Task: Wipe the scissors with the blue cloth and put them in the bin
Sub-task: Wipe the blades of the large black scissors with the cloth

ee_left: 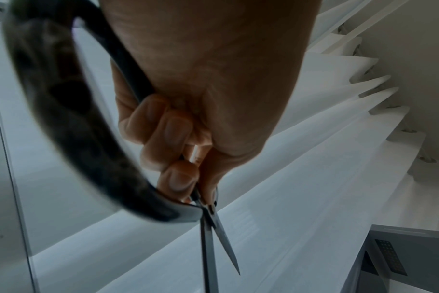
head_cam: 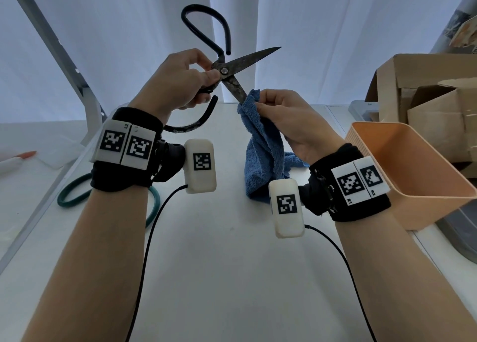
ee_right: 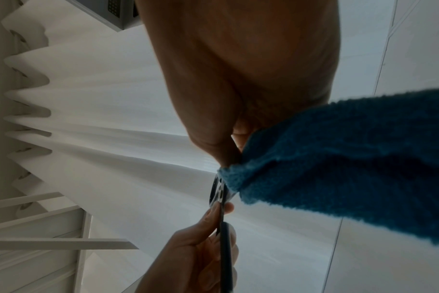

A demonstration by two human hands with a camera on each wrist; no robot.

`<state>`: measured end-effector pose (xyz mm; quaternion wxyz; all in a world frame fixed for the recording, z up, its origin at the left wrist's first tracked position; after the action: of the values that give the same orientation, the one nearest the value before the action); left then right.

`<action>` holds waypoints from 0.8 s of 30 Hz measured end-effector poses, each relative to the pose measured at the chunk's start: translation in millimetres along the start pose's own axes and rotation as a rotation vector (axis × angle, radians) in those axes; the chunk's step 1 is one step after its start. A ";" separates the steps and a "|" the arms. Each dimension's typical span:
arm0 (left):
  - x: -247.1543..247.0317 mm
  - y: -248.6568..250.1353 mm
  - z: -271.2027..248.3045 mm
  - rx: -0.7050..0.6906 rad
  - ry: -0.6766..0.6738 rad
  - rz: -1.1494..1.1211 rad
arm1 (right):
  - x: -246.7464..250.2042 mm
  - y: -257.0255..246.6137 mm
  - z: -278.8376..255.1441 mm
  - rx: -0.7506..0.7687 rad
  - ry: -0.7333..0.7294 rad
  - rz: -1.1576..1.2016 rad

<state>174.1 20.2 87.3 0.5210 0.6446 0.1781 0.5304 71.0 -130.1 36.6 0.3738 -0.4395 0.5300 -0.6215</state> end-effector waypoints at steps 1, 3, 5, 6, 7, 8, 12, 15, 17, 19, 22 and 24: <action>1.0 -0.5 -0.1 0.001 0.004 -0.001 | -0.4 -0.1 -0.3 -0.001 -0.001 0.001; 2.4 -1.3 0.2 0.002 0.009 -0.002 | -0.7 -0.2 -0.9 -0.002 -0.002 0.009; 3.2 -1.6 0.4 0.004 0.009 -0.004 | -0.3 0.2 -0.9 -0.004 0.001 0.015; 3.5 -1.6 0.6 0.004 0.010 -0.005 | -0.2 0.3 -0.9 -0.004 0.001 0.014; 3.8 -1.7 0.5 0.005 0.012 -0.006 | -0.2 0.4 -1.0 -0.003 0.001 0.011; 4.0 -1.9 0.6 0.006 0.014 -0.007 | -0.6 0.1 -1.5 -0.002 -0.001 0.010; 5.7 -3.0 1.3 0.008 0.020 -0.007 | -1.9 0.7 -1.7 -0.005 -0.014 0.027; 7.5 -4.3 2.2 0.010 0.022 -0.005 | -2.2 2.4 -0.8 -0.010 -0.016 0.016; 7.6 -4.9 2.5 0.011 0.024 -0.004 | -1.7 3.3 -0.7 -0.012 -0.020 0.010; 7.6 -4.6 2.3 0.009 0.027 -0.004 | -1.1 3.6 -0.9 -0.015 -0.023 0.015; 6.8 -4.6 2.5 0.003 0.025 -0.004 | 0.5 5.0 -0.2 -0.024 -0.017 0.013; 6.5 -4.9 3.1 0.001 0.025 -0.005 | 1.6 5.6 0.2 -0.036 0.002 0.009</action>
<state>180.7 25.7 86.6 0.5198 0.6376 0.1865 0.5371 70.6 -132.5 31.3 0.3683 -0.4429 0.5434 -0.6107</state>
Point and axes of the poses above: each hand's wrist, its own z-axis towards the middle knuckle, its own x-axis out of the back of the hand, y = z × x, the point moved 5 cm from there along z, towards the middle knuckle, and after that the axes turned 3 degrees about z, right-handed, at the moved point
